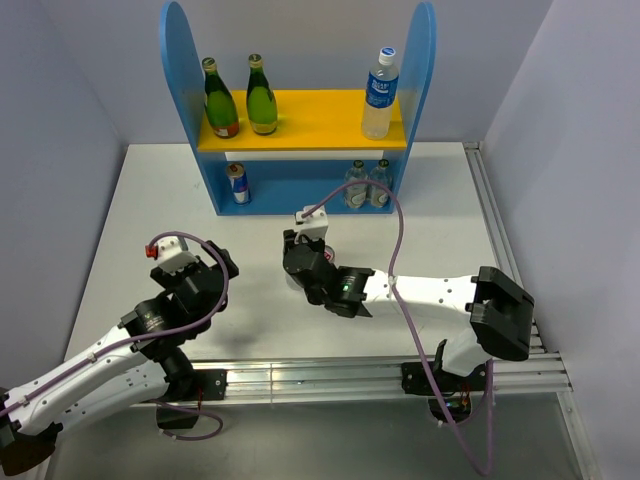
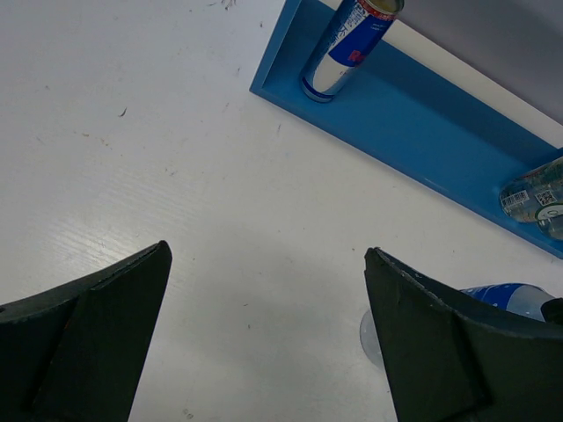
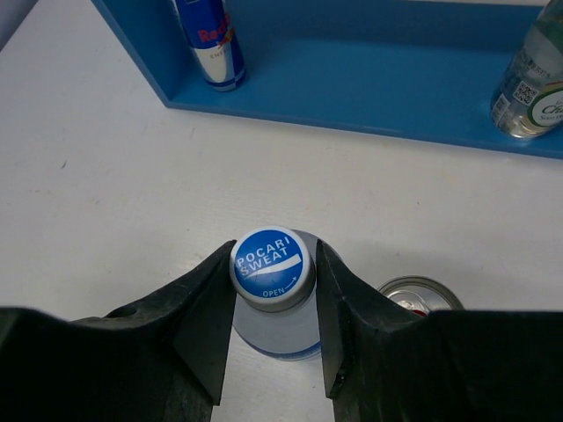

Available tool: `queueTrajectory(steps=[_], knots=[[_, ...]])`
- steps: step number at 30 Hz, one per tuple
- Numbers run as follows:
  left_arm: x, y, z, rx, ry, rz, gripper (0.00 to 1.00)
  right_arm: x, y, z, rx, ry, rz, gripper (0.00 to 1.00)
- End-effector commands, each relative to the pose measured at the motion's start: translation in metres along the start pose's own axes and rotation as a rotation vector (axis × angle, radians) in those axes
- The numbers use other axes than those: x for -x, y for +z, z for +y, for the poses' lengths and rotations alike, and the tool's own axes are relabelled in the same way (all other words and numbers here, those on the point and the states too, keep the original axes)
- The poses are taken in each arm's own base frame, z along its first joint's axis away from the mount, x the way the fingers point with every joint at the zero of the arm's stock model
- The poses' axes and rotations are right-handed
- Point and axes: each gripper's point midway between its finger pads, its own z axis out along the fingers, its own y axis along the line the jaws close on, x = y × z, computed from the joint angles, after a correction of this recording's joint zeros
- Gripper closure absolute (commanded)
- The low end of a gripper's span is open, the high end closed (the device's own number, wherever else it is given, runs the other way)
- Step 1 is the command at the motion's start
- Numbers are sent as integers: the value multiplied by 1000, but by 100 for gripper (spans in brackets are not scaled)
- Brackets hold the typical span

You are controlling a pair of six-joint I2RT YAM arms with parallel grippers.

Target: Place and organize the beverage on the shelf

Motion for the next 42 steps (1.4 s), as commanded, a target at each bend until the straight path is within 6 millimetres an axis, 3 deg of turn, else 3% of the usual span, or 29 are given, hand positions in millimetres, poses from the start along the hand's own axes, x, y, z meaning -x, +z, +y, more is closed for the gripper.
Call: queueTrajectory(steps=[1, 5, 9, 11, 17, 18, 21, 23, 24, 26, 27, 28, 29, 30, 32, 35, 42], knots=[[7, -2, -3, -11, -33, -13, 2, 9, 3, 6, -4, 42, -19, 62], [7, -2, -3, -13, -37, -16, 2, 23, 0, 8, 3, 48, -30, 96], [7, -2, -3, -15, -39, -17, 2, 45, -5, 11, 7, 37, -42, 100], [7, -3, -3, -14, -40, -18, 2, 69, -12, 17, 27, 44, -62, 100], [8, -3, -2, -15, -46, -21, 2, 171, -41, 27, 75, 89, -190, 100], [9, -3, -2, -17, -50, -22, 2, 201, -50, 29, 86, 122, -233, 100], [10, -4, -2, -21, -55, -23, 2, 255, -66, 28, 93, 139, -304, 100], [9, -4, -1, -21, -55, -24, 2, 274, -64, 28, 84, 110, -325, 100], [10, -4, -1, -22, -55, -24, 2, 308, -75, 25, 91, 153, -375, 100], [10, -4, -1, -22, -56, -24, 2, 324, -66, 24, 72, 125, -386, 100], [10, -4, -1, -23, -54, -25, 2, 356, -78, 22, 96, 165, -436, 100], [9, -4, -2, -25, -51, -23, 2, 369, -76, 14, 74, 165, -457, 100], [9, -4, -2, -26, -55, -22, 2, 371, -66, 16, 62, 144, -452, 100], [9, -4, -2, -24, -57, -24, 2, 398, -79, 8, 55, 163, -505, 100], [10, -5, -2, -28, -59, -23, 2, 410, -70, 2, 26, 156, -531, 100], [11, -5, -2, -35, -67, -25, 2, 436, -73, -17, -8, 152, -603, 100], [10, -5, -3, -38, -63, -25, 2, 464, -61, -53, -61, 125, -694, 100]])
